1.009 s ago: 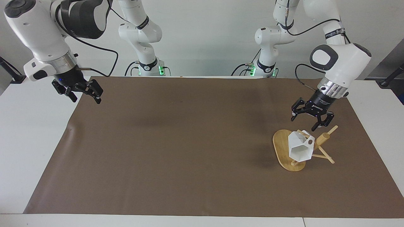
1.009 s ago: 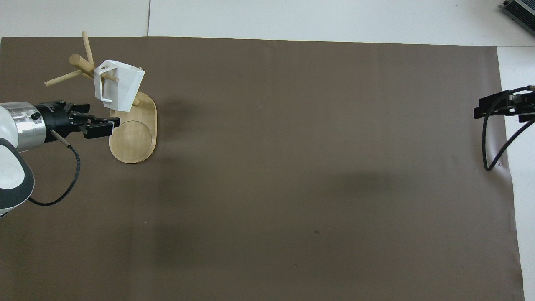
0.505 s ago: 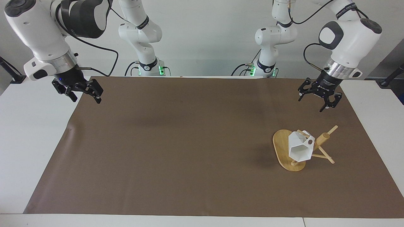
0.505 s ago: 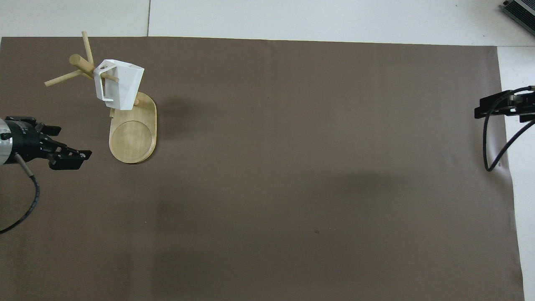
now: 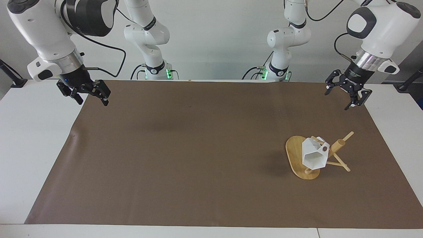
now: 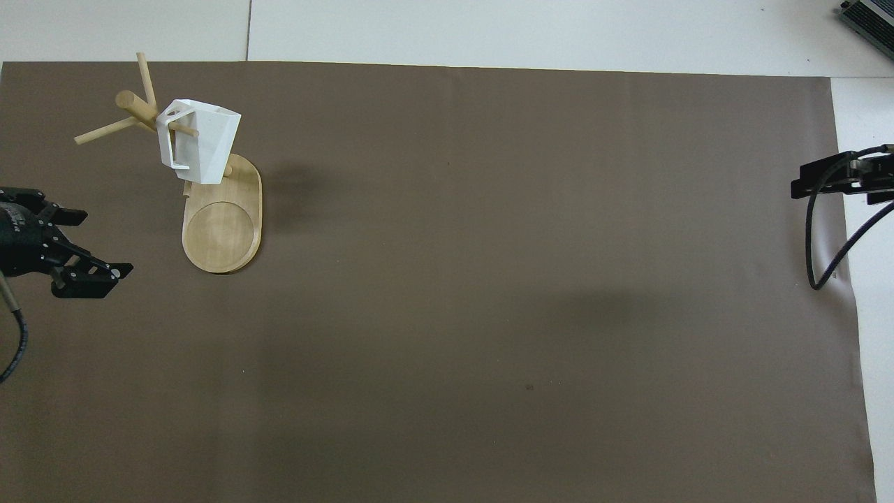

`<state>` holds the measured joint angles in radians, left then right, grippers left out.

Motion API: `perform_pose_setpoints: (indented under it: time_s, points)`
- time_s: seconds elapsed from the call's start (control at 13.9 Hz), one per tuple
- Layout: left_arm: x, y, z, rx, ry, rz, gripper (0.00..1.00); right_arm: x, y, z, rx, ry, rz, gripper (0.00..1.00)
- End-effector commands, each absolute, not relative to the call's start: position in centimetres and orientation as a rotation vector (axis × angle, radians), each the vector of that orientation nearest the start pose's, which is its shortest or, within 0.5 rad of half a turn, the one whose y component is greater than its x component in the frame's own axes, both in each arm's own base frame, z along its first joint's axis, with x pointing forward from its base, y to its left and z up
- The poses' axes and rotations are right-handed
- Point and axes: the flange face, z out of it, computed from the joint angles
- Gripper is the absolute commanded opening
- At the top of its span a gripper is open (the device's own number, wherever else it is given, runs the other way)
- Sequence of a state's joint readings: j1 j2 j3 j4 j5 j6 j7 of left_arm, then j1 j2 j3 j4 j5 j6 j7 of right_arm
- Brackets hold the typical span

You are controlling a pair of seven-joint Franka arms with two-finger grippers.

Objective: Hang cup on rack
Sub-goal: 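Open the left gripper and draw it back from the mug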

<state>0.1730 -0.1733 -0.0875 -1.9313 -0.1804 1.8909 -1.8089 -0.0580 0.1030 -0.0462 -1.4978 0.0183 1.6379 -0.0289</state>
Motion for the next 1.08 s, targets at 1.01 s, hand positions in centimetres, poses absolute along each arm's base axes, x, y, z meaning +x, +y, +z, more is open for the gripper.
perform_pose_setpoints:
  time_s: [1.01]
  points:
    - [53.1, 1.6, 64.0, 3.05, 0.45, 0.193, 1.0, 58.3, -6.6, 61.3, -3.131, 0.109, -0.081, 1.0]
